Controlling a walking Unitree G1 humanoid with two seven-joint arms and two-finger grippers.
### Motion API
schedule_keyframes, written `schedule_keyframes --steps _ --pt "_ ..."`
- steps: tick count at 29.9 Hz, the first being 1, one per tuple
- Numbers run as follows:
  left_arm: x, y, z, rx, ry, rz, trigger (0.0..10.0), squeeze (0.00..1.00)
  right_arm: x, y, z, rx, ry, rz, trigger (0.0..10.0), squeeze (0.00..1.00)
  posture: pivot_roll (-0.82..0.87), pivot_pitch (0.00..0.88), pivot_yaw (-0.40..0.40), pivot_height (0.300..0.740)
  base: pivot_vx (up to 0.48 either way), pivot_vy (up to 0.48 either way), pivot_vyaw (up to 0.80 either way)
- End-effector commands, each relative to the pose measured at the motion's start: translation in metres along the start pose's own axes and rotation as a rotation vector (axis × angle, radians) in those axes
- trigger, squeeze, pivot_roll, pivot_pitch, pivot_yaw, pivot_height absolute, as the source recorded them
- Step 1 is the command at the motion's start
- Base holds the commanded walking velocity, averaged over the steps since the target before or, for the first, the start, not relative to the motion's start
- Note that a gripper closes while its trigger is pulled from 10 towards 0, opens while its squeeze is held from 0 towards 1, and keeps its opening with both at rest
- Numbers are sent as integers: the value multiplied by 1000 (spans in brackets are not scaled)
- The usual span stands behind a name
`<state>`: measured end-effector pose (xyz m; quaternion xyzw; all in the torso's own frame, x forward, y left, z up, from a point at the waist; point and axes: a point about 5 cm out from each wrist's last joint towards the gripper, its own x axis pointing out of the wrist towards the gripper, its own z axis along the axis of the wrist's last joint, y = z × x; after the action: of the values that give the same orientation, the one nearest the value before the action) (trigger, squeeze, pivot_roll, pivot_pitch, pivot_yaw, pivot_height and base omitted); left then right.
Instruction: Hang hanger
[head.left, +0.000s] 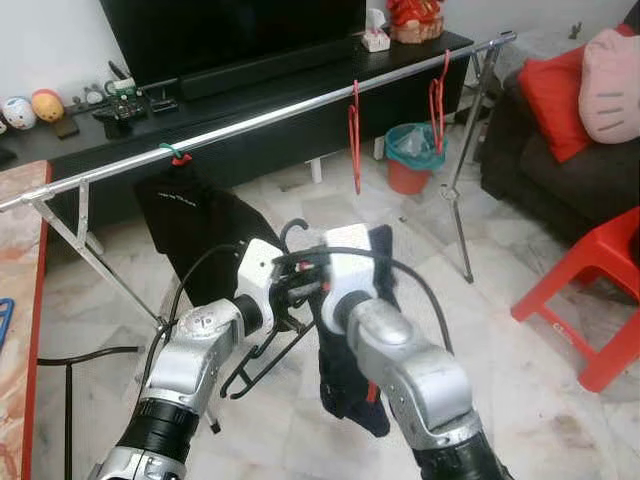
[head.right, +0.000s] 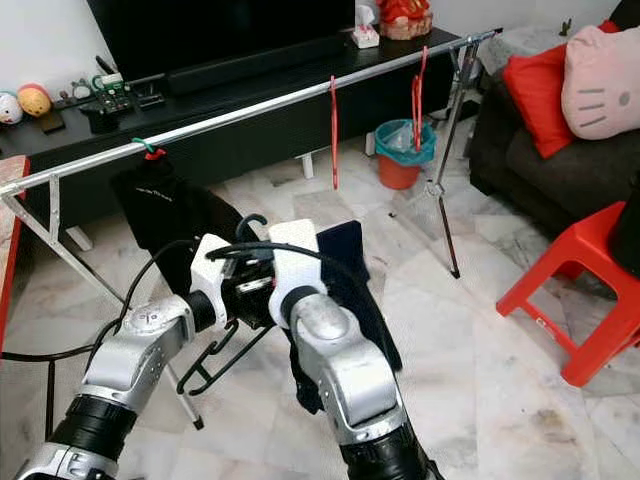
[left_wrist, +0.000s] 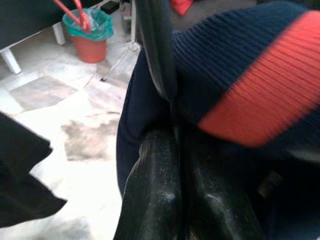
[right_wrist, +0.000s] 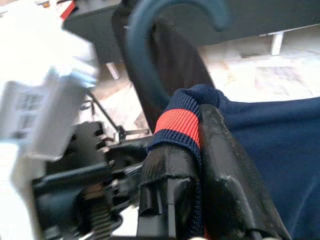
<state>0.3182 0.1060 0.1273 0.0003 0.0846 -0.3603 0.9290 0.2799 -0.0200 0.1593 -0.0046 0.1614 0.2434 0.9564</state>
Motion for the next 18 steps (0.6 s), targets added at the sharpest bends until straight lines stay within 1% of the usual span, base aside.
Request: schedule_keyframes --steps 1,2,3,4,6,7,8,9,10,11,14,15,18 --pt "4 0 0 48 42 8 10000 0 -4 17 5 -3 -27 75 10000 0 -54 31 74 740 0 0 0" --pt "3 2 -1 62 54 18 10000 0 -5 15 6 2 -34 61 10000 0 -54 31 74 740 0 0 0" --pt "2 7 -3 71 68 54 10000 0 -5 10 8 26 -53 26 10000 0 -51 34 75 740 0 0 0" --pt "2 7 -3 71 68 54 10000 0 -5 10 8 26 -53 26 10000 0 -51 34 75 740 0 0 0" --pt "2 16 -3 54 74 146 10000 0 -6 4 9 59 -65 -14 10000 0 -51 34 75 740 0 0 0" --pt "2 19 -2 49 71 179 10000 0 -7 4 9 64 -62 -22 10000 0 -50 36 75 740 0 0 0" --pt "2 19 -2 49 71 179 10000 0 -7 4 9 64 -62 -22 10000 0 -50 36 75 740 0 0 0" --pt "2 25 0 46 54 241 10000 0 -8 5 8 67 -50 -23 10000 0 -52 37 76 740 0 0 0" --pt "2 25 0 46 54 241 10000 0 -8 5 8 67 -50 -23 10000 0 -52 37 76 740 0 0 0" --pt "3 27 2 43 36 272 10000 0 -9 7 7 64 -42 -17 10000 0 -52 37 76 740 0 0 0" --pt "5 25 8 10 -17 256 10000 0 -10 9 5 64 -27 -10 10000 0 -55 38 76 740 0 0 0" --pt "6 21 12 -21 -47 216 10000 0 -10 11 4 65 -19 -1 10000 0 -55 38 76 740 0 0 0" --pt "7 13 16 -26 -73 146 10000 0 -10 12 3 62 -14 14 10000 0 -53 38 75 740 0 0 0"
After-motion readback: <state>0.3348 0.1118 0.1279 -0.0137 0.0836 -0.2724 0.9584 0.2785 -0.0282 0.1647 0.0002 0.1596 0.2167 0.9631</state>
